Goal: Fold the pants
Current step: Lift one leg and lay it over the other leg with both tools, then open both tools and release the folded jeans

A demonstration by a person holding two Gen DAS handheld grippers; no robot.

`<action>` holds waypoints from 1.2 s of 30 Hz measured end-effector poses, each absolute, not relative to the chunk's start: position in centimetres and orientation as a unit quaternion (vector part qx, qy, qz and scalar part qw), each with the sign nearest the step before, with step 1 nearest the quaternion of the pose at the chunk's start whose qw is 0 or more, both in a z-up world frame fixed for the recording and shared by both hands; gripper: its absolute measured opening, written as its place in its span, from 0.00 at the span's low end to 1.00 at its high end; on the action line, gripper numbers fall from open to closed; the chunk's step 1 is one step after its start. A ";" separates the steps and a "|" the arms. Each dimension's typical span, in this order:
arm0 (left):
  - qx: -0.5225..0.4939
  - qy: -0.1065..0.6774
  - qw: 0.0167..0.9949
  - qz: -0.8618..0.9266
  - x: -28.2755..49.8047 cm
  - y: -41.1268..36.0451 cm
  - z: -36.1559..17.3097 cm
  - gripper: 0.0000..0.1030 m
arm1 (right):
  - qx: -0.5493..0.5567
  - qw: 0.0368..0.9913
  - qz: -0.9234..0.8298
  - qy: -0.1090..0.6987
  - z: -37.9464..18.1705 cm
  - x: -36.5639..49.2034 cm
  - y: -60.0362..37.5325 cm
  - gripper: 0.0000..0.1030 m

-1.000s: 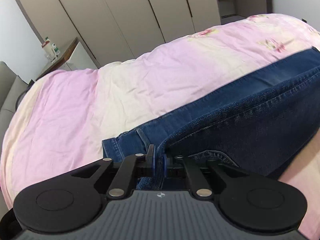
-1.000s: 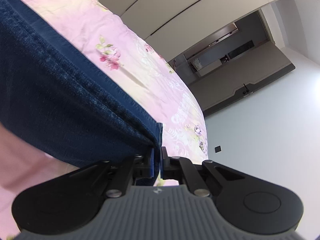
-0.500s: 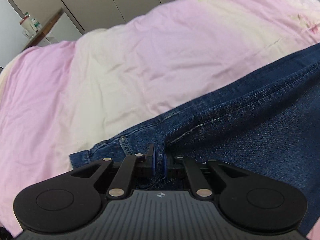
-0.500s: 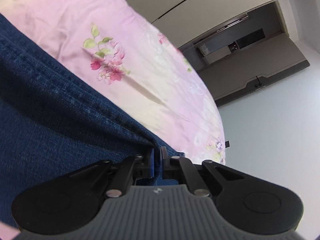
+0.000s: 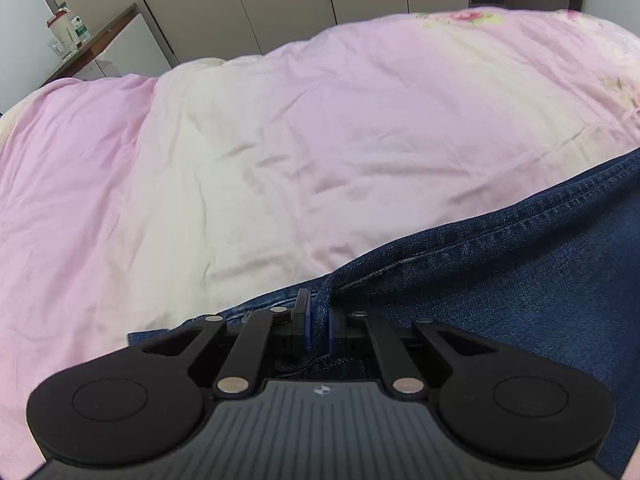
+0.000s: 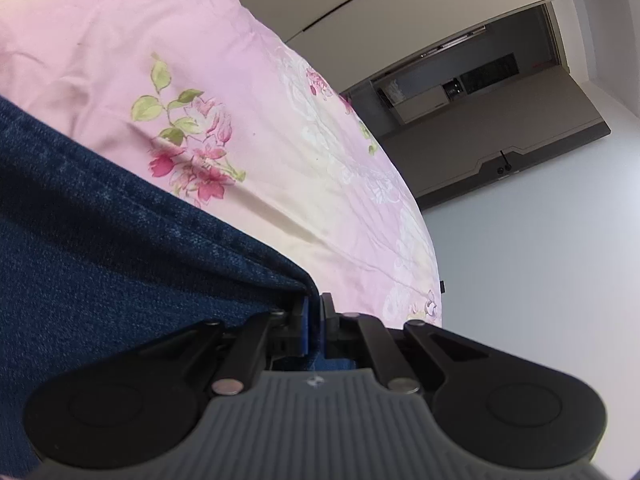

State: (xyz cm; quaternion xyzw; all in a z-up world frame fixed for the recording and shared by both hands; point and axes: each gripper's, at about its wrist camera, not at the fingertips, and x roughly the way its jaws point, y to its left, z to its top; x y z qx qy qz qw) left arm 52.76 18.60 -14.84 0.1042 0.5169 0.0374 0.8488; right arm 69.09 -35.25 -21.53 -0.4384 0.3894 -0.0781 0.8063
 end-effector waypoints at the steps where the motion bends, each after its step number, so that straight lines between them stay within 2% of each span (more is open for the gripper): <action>1: 0.104 0.518 0.848 0.040 53.0 18.6 -15.5 0.09 | -0.439 0.803 -0.078 0.395 -22.2 69.5 -35.0 0.00; 5: 0.097 0.520 0.847 0.048 53.4 18.8 -17.1 0.11 | -0.440 0.797 -0.087 0.405 -24.3 70.7 -34.4 0.00; 8: 0.101 0.518 0.847 0.060 53.4 18.9 -17.7 0.23 | -0.447 0.791 -0.088 0.409 -25.2 71.1 -34.1 0.00; 10: 0.111 0.520 0.845 0.058 53.1 18.9 -17.5 0.27 | -0.443 0.791 -0.091 0.411 -25.4 71.3 -34.0 0.00; 11: 0.119 0.517 0.846 0.057 52.9 18.8 -17.1 0.34 | -0.436 0.794 -0.093 0.413 -25.2 71.3 -34.1 0.02; 13: 0.125 0.504 0.853 0.054 52.2 18.8 -15.8 0.57 | -0.414 0.803 -0.093 0.418 -24.6 71.2 -34.3 0.23; 14: 0.122 0.489 0.862 0.056 51.6 18.9 -14.7 0.74 | -0.404 0.811 -0.087 0.415 -24.0 70.8 -34.3 0.42; 15: 0.114 0.474 0.872 0.052 51.0 19.2 -13.5 0.77 | -0.400 0.818 -0.082 0.405 -23.4 70.4 -34.2 0.49; 21: -0.019 0.434 0.897 0.083 45.0 22.8 -7.9 0.77 | -0.333 0.866 -0.038 0.371 -18.5 65.3 -33.1 0.53; 25: -0.114 0.403 0.901 0.113 38.5 25.2 -7.3 0.77 | -0.238 0.893 0.006 0.383 -17.1 59.6 -32.2 0.53; 28: -0.176 0.371 0.898 0.161 33.6 27.4 -8.4 0.77 | -0.171 0.897 0.044 0.404 -18.3 55.1 -31.0 0.53; 31: -0.287 0.366 0.865 0.185 29.8 30.3 -11.1 0.78 | -0.104 0.898 0.074 0.421 -20.0 50.9 -29.6 0.53; 36: -0.422 0.331 0.819 0.204 27.6 32.6 -16.0 0.78 | 0.015 0.892 0.082 0.445 -22.2 46.7 -27.7 0.53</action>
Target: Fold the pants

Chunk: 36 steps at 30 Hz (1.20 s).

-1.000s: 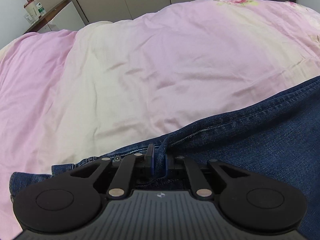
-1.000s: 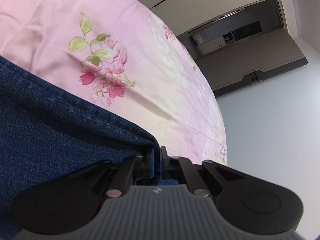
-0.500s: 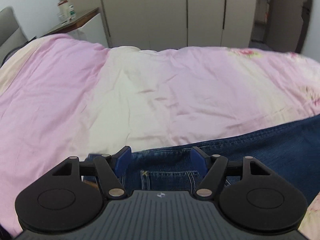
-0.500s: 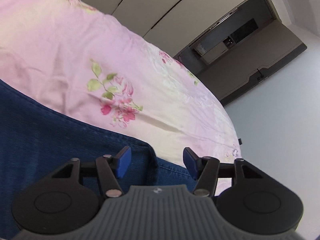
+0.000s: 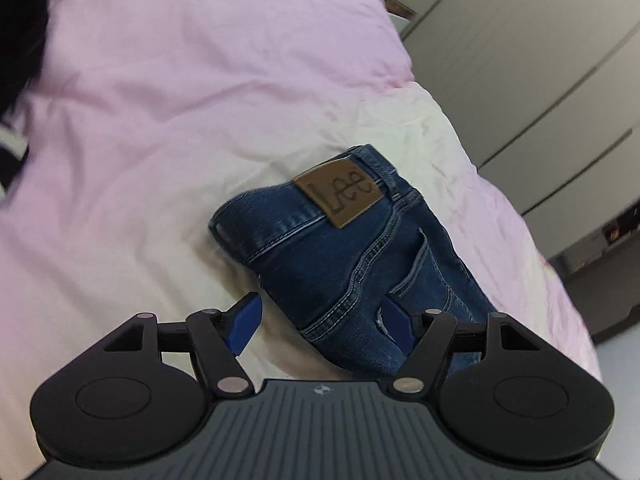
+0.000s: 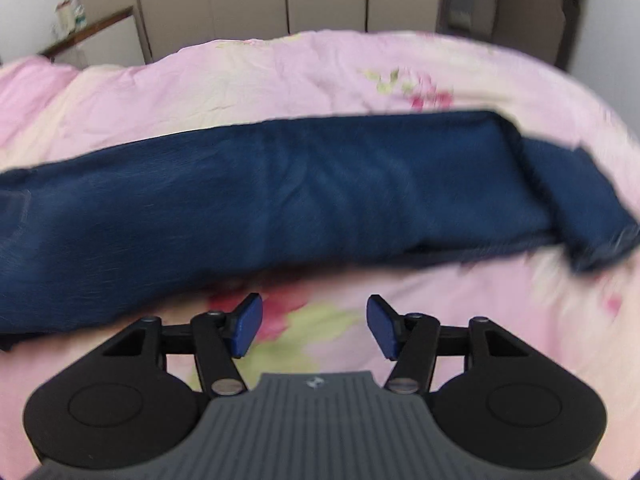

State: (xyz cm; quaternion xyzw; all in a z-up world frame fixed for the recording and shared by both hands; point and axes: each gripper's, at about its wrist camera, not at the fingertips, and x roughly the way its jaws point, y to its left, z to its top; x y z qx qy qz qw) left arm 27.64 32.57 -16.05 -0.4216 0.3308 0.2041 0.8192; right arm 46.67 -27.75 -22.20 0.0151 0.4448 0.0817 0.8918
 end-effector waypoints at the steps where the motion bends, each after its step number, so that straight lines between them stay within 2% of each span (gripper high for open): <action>1: -0.454 0.317 0.808 0.201 27.5 33.0 -17.3 0.78 | 0.044 0.890 0.079 0.448 -22.5 46.2 -27.5 0.53; 4: -0.524 0.288 0.777 0.198 27.9 33.7 -19.4 0.78 | 0.115 0.888 0.072 0.440 -22.8 45.4 -27.2 0.53; 7: -0.550 0.271 0.764 0.201 29.0 34.1 -20.9 0.77 | 0.191 0.880 0.068 0.429 -22.9 45.4 -27.7 0.53; 10: -0.540 0.274 0.770 0.203 30.4 34.4 -22.0 0.71 | 0.253 0.868 0.057 0.424 -23.5 46.0 -28.8 0.53; 15: -0.489 0.294 0.794 0.209 33.0 34.6 -21.3 0.52 | 0.325 0.849 0.039 0.416 -25.5 48.0 -30.6 0.51; 19: -0.449 0.314 0.805 0.228 34.9 34.4 -20.6 0.42 | 0.378 0.836 0.030 0.397 -26.8 50.0 -31.9 0.50; 22: -0.430 0.321 0.809 0.240 34.6 33.6 -20.0 0.37 | 0.414 0.823 0.006 0.389 -27.9 51.6 -32.7 0.38; 23: -0.419 0.321 0.814 0.243 34.7 33.4 -19.5 0.34 | 0.427 0.817 -0.002 0.388 -28.1 52.0 -33.0 0.26; 24: -0.402 0.315 0.823 0.249 33.5 32.9 -18.6 0.24 | 0.438 0.810 -0.007 0.390 -28.3 52.3 -33.3 0.18; 26: -0.379 0.301 0.836 0.258 32.7 32.4 -16.8 0.20 | 0.462 0.797 -0.009 0.389 -28.4 52.6 -33.8 0.07; 29: -0.355 0.289 0.851 0.258 31.9 32.1 -14.3 0.16 | 0.440 0.815 0.007 0.377 -26.0 52.0 -34.0 0.03; 31: -0.322 0.279 0.860 0.279 31.1 31.9 -12.3 0.09 | 0.419 0.829 0.018 0.369 -23.9 51.3 -33.8 0.03; 36: -0.313 0.296 0.854 0.291 27.4 33.7 -9.5 0.08 | 0.386 0.836 0.031 0.389 -19.7 48.4 -32.6 0.02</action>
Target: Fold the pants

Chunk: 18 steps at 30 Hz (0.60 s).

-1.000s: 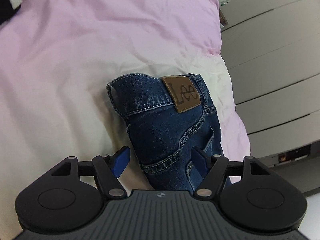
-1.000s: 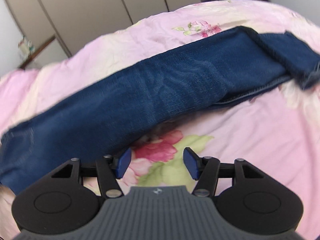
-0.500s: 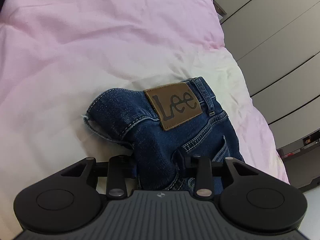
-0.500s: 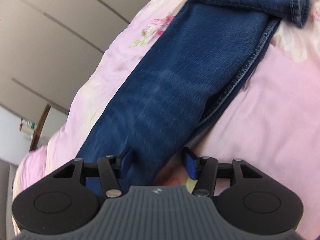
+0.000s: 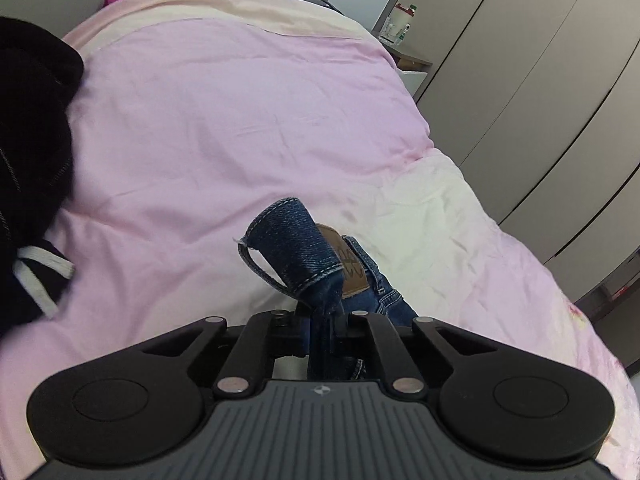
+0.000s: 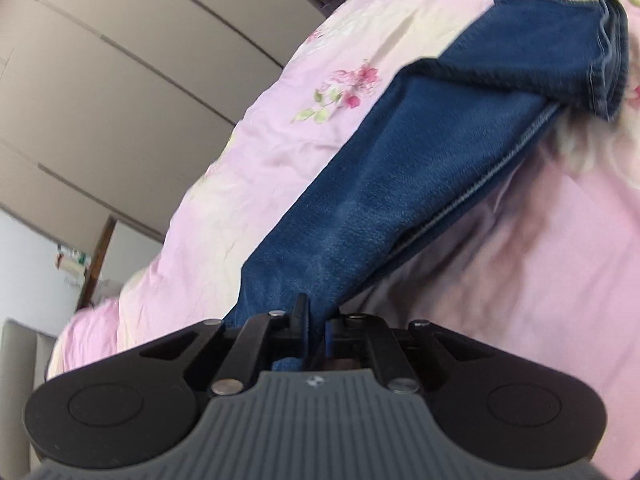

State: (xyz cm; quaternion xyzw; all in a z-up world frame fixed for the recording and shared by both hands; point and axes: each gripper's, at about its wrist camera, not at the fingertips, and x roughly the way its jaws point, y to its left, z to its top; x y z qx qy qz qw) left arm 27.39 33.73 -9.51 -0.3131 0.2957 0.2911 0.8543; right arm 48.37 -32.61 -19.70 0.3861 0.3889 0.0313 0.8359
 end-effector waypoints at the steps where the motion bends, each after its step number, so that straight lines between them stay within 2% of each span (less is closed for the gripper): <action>1: -0.306 0.299 0.854 0.296 26.2 33.9 -9.2 0.08 | 0.382 0.833 0.033 0.399 -19.1 47.7 -32.3 0.01; 7: -0.300 0.329 0.835 0.322 19.2 37.0 -9.8 0.08 | 0.371 0.827 0.062 0.417 -17.0 39.1 -30.6 0.01; 11: -0.300 0.399 0.802 0.328 18.5 38.5 -14.1 0.09 | 0.347 0.823 0.048 0.448 -20.1 35.1 -29.0 0.01; 14: -0.277 0.434 0.793 0.327 18.7 38.8 -15.9 0.22 | 0.347 0.809 0.028 0.473 -23.6 35.1 -28.8 0.02; 16: -0.271 0.439 0.798 0.313 18.6 38.9 -15.4 0.26 | 0.342 0.812 0.032 0.471 -24.2 35.0 -28.8 0.02; 17: -0.268 0.445 0.798 0.304 18.6 38.9 -15.1 0.34 | 0.330 0.818 0.034 0.471 -23.9 34.9 -28.8 0.07; 18: -0.261 0.452 0.800 0.296 18.4 38.8 -14.5 0.37 | 0.315 0.823 0.035 0.471 -23.5 35.1 -28.6 0.15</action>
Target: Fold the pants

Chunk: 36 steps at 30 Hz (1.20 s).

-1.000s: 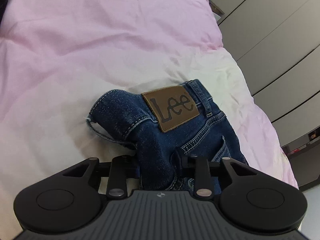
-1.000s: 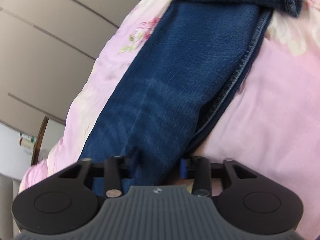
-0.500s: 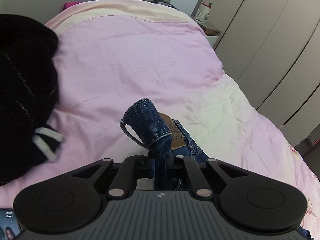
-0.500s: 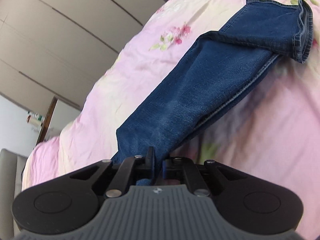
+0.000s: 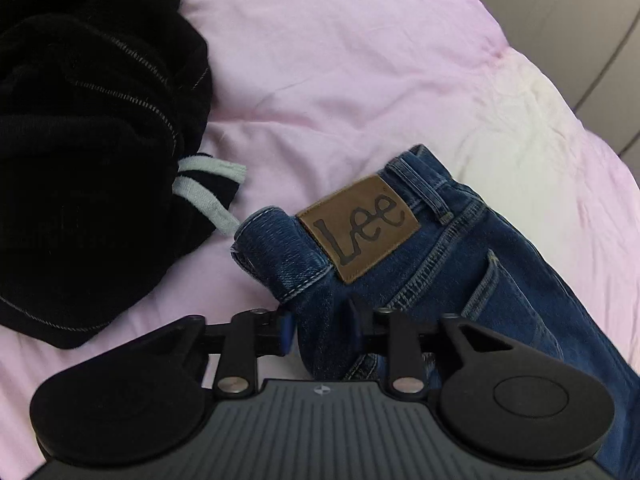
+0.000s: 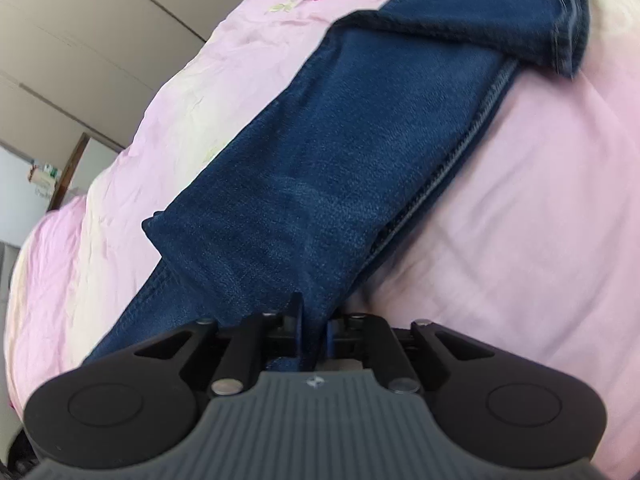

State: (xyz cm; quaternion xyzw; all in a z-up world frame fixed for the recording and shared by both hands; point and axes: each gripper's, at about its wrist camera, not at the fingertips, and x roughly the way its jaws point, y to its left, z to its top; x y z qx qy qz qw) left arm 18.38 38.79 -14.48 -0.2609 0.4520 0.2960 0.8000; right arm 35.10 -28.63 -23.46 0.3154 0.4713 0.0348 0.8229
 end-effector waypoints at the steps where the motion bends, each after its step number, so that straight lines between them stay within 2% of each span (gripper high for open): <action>1: -0.255 0.455 0.802 0.291 18.2 38.7 -14.0 0.39 | 0.295 0.830 0.035 0.472 -23.1 35.2 -28.6 0.21; 2: -0.248 0.458 0.805 0.285 17.8 38.6 -13.5 0.43 | 0.276 0.836 0.033 0.473 -22.5 35.2 -28.5 0.33; 3: -0.242 0.459 0.808 0.280 17.6 38.5 -13.0 0.47 | 0.262 0.841 0.033 0.473 -21.9 35.3 -28.5 0.36; 4: -0.234 0.458 0.813 0.273 17.5 38.3 -12.4 0.47 | 0.250 0.844 0.035 0.473 -21.4 35.5 -28.7 0.36; 6: -0.202 0.456 0.825 0.266 17.6 37.5 -11.1 0.57 | 0.230 0.848 0.039 0.476 -20.4 35.2 -29.0 0.36; 9: -0.138 0.433 0.855 0.249 18.2 36.1 -8.9 0.66 | 0.195 0.863 0.044 0.464 -18.9 35.2 -30.1 0.36; 14: -0.081 0.428 0.883 0.177 21.6 33.8 -7.7 0.67 | 0.132 0.887 0.041 0.441 -16.5 34.7 -32.7 0.36; 16: -0.038 0.432 0.889 0.149 23.3 32.3 -8.1 0.67 | 0.108 0.893 0.029 0.436 -16.1 35.2 -34.1 0.39; 18: -0.002 0.440 0.889 0.125 25.1 30.6 -8.8 0.68 | 0.084 0.896 0.017 0.436 -16.1 35.9 -35.3 0.50; 19: 0.010 0.442 0.889 0.119 25.8 30.0 -9.2 0.68 | 0.070 0.896 0.011 0.437 -16.3 36.3 -35.8 0.51; 22: 0.035 0.454 0.884 0.104 28.1 28.5 -10.6 0.68 | 0.020 0.902 -0.023 0.431 -17.1 37.5 -37.4 0.51; 26: 0.053 0.479 0.871 0.098 30.4 27.6 -12.8 0.68 | 0.034 0.896 -0.042 0.441 -18.5 39.1 -41.1 0.51; 31: 0.061 0.511 0.850 0.113 32.4 27.1 -15.4 0.68 | -0.120 0.895 0.018 0.430 -20.6 39.1 -39.0 0.53; 32: 0.061 0.515 0.847 0.118 32.6 27.1 -15.7 0.68 | -0.153 0.890 0.029 0.428 -21.3 39.1 -38.2 0.51; 33: 0.058 0.518 0.844 0.125 32.8 27.1 -16.1 0.67 | -0.183 0.885 0.035 0.427 -21.9 39.2 -37.7 0.44; 34: 0.054 0.520 0.843 0.129 32.9 27.2 -16.2 0.67 | -0.209 0.879 0.035 0.427 -22.5 39.4 -37.4 0.33; 35: 0.051 0.520 0.842 0.131 32.9 27.2 -16.3 0.67 | -0.228 0.872 0.030 0.432 -23.1 39.6 -37.3 0.11; 36: 0.048 0.520 0.842 0.133 33.0 27.2 -16.2 0.67 | -0.233 0.868 0.031 0.438 -23.3 39.8 -37.5 0.11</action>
